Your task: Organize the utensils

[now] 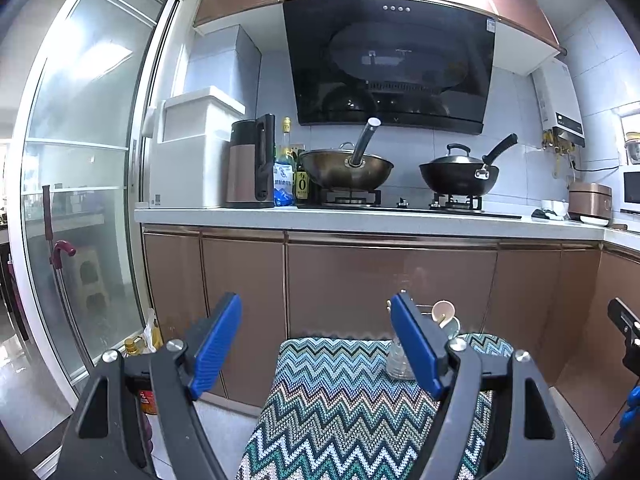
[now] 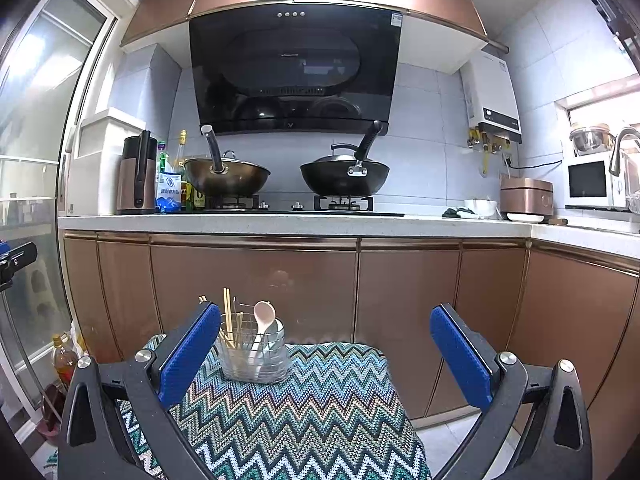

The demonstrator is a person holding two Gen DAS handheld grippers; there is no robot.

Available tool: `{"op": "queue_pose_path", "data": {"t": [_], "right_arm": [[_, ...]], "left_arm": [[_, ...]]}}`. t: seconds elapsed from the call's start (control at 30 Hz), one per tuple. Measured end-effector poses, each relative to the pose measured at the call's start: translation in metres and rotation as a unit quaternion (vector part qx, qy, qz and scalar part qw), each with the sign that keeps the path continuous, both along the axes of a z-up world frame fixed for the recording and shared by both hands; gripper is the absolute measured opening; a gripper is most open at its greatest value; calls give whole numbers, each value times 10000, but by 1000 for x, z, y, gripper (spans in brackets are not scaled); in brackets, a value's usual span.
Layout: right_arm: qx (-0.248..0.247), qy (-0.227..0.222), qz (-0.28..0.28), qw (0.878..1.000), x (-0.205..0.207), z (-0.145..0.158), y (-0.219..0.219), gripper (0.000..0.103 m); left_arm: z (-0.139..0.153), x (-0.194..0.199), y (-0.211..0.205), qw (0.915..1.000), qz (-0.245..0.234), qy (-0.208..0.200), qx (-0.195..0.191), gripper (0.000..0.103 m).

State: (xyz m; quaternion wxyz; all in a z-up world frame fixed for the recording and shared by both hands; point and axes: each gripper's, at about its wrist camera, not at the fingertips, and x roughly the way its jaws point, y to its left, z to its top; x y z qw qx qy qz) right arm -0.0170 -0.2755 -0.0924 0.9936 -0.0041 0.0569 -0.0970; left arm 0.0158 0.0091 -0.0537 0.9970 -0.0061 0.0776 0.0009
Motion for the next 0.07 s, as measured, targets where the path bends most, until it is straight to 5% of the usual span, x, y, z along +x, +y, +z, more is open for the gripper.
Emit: {"op": "queue_pose_path", "data": {"t": [0.07], "right_arm": [[-19, 12, -4, 10000, 1, 0, 1, 103]], "left_arm": [[0, 0, 0, 10000, -3, 2, -11, 76]]}}
